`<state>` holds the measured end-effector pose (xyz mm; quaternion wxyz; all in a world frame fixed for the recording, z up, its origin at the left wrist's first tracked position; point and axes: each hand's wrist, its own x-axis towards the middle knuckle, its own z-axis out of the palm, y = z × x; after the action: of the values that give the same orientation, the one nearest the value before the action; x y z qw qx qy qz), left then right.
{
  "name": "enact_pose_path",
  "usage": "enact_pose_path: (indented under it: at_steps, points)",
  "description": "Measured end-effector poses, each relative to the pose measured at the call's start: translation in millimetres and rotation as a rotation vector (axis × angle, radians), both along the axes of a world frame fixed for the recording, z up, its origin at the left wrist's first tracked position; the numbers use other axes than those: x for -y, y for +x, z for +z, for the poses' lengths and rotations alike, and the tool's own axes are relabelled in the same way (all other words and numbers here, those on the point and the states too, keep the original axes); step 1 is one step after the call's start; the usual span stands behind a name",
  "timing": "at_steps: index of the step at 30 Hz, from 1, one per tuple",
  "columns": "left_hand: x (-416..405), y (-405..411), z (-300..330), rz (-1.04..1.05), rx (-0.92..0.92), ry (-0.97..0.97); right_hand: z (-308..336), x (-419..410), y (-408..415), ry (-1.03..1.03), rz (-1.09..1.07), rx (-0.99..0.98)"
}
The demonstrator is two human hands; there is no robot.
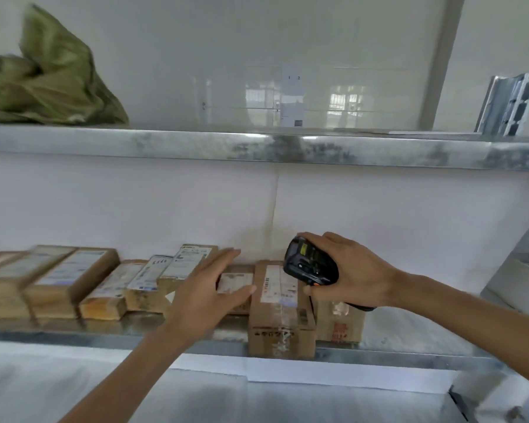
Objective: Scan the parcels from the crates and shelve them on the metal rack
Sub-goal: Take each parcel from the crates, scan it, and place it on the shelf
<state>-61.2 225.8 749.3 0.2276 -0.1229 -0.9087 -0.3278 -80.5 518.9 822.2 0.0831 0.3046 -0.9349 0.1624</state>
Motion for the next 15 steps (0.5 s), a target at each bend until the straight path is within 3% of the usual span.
enact_pose_path:
  at_steps: [6,15]
  points:
    - [153.6,75.9,10.7,0.218,-0.094,0.026,15.2,166.7,28.8,0.032,0.137,-0.043]
    - [410.2,266.2,12.7,0.659,-0.016,0.088,4.4,471.1,112.4,0.024,0.536,-0.141]
